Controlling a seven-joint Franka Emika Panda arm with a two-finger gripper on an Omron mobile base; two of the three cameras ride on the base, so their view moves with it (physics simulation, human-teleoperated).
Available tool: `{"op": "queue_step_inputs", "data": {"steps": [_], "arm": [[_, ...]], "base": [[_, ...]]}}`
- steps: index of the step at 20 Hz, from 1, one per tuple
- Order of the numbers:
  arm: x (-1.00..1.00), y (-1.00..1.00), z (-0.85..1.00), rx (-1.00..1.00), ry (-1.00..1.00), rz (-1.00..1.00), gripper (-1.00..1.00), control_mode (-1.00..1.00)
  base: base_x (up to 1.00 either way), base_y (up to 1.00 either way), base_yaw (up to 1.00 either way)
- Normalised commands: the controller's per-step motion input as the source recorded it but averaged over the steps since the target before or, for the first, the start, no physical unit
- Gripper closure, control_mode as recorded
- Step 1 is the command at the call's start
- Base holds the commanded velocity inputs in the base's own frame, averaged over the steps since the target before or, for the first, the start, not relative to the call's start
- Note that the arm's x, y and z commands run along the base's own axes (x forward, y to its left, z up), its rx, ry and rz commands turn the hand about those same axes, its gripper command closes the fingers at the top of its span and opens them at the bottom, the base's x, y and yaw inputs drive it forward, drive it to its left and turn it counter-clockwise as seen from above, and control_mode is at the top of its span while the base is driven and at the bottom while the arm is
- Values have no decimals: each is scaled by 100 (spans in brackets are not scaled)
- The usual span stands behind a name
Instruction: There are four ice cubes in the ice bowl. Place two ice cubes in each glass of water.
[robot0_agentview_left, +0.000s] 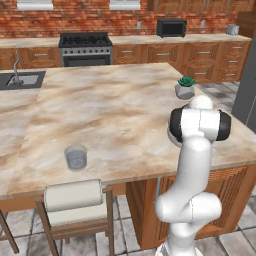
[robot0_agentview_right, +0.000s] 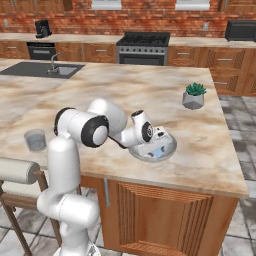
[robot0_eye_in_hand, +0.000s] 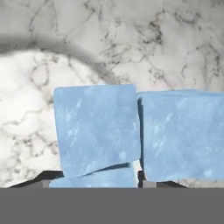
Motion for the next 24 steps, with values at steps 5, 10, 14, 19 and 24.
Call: {"op": "queue_step_inputs", "data": {"steps": [5, 10, 14, 19, 24], "arm": [[-28, -1, 2, 3, 13, 0, 100, -100], [-40, 8, 71, 15, 6, 0, 100, -100], [-28, 63, 100, 22, -23, -10, 100, -100], [-31, 87, 100, 20, -18, -8, 100, -100], [-34, 99, 81, 16, -5, 4, 100, -100]], "base": [[0, 0, 0], [0, 0, 0], [0, 0, 0], [0, 0, 0], [0, 0, 0]]}}
